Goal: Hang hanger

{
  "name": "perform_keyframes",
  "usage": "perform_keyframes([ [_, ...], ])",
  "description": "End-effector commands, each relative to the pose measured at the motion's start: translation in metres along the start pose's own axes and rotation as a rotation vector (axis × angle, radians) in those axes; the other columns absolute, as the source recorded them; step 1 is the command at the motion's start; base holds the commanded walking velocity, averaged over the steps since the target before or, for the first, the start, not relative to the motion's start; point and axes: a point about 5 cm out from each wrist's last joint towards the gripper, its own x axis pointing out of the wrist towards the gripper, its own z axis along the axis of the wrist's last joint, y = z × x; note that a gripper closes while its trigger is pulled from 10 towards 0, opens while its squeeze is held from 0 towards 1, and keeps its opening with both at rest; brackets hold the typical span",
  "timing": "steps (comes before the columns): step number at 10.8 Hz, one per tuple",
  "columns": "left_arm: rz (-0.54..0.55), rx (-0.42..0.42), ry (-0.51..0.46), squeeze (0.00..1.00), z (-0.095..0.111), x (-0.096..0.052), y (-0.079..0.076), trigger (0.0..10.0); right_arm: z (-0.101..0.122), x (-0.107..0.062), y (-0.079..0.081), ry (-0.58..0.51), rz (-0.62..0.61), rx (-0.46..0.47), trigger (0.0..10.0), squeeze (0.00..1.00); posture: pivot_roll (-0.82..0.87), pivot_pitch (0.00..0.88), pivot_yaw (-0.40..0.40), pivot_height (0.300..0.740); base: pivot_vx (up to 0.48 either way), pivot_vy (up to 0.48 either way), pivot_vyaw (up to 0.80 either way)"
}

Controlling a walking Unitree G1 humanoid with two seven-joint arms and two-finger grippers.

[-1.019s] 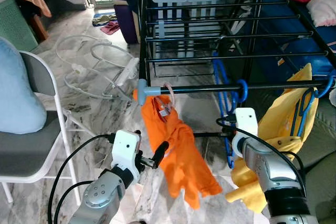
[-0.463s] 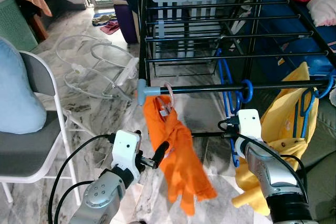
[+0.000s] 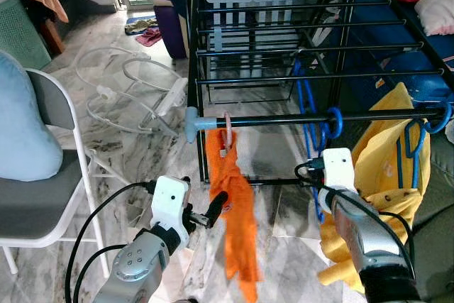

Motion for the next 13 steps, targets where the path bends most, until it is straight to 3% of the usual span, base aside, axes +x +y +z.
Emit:
perform_keyframes([
  [1, 0.017, 0.010, 0.011, 0.00, -0.002, 0.000, 0.003, 10.0, -0.011, -0.001, -0.001, 0.024, -0.008, -0.007, 10.0, 0.00, -0.02, 0.099, 0.033, 0.740, 0.000, 0.000, 0.00],
  [3, 0.020, 0.012, 0.010, 0.00, -0.002, 0.000, 0.003, 10.0, -0.012, 0.000, 0.000, 0.018, -0.003, -0.014, 10.0, 0.00, -0.02, 0.097, 0.032, 0.740, 0.000, 0.000, 0.00],
  [8, 0.014, 0.019, 0.024, 0.00, -0.003, 0.001, 0.004, 10.0, -0.026, 0.004, 0.003, 0.133, 0.030, 0.015, 10.0, 0.00, -0.02, 0.089, 0.032, 0.740, 0.000, 0.000, 0.00],
  [13, 0.013, 0.018, 0.032, 0.00, -0.004, 0.000, 0.004, 10.0, -0.031, -0.006, 0.013, 0.207, 0.075, 0.080, 10.0, 0.00, -0.02, 0.099, 0.038, 0.740, 0.000, 0.000, 0.00],
])
